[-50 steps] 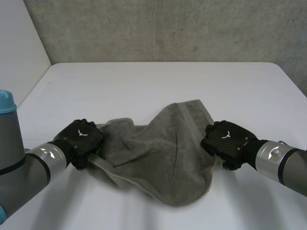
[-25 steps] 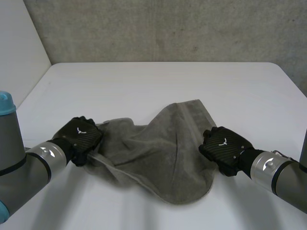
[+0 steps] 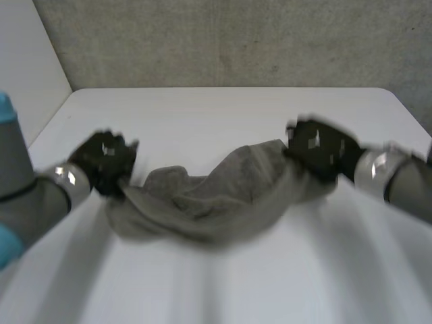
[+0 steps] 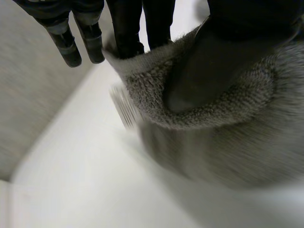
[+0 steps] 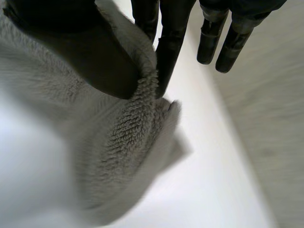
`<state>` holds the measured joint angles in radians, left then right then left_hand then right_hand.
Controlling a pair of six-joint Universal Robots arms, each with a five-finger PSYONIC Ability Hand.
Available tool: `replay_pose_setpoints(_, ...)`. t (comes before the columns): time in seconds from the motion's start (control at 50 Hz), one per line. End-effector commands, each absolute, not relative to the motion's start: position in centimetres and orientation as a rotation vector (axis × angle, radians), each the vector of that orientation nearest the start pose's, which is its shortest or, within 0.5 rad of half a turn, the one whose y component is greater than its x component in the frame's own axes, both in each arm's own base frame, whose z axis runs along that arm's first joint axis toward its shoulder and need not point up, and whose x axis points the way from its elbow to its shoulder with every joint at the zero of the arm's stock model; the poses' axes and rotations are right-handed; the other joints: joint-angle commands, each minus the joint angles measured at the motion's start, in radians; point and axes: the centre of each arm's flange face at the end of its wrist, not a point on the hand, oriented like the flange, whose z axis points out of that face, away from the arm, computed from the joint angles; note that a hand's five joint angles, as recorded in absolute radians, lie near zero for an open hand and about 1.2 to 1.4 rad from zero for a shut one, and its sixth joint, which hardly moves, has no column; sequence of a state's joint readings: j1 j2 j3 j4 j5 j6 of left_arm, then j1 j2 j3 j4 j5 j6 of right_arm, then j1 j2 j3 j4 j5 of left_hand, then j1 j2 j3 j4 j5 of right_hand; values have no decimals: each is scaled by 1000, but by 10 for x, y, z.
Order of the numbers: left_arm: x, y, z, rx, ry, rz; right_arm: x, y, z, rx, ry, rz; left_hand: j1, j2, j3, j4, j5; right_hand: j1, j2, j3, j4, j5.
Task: Fold the towel.
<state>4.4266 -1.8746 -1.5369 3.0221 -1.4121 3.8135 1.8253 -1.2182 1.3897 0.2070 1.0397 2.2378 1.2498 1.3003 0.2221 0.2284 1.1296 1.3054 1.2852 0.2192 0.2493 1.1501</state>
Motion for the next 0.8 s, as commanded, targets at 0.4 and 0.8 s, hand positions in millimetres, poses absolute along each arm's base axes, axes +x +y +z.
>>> replay_pose_setpoints(0.4,-236,-320,353,859,1654,-2719,246,-307,350,-1012,1555,-2289,147,96,-48,-54,92,91,111,-45,-75,72)
replay_pose_setpoints(0.8,-207,-255,159,1200,2284,-2014,219,-249,194,-1389,1891,-1690,147,96,-48,-54,92,91,111,-45,-75,72)
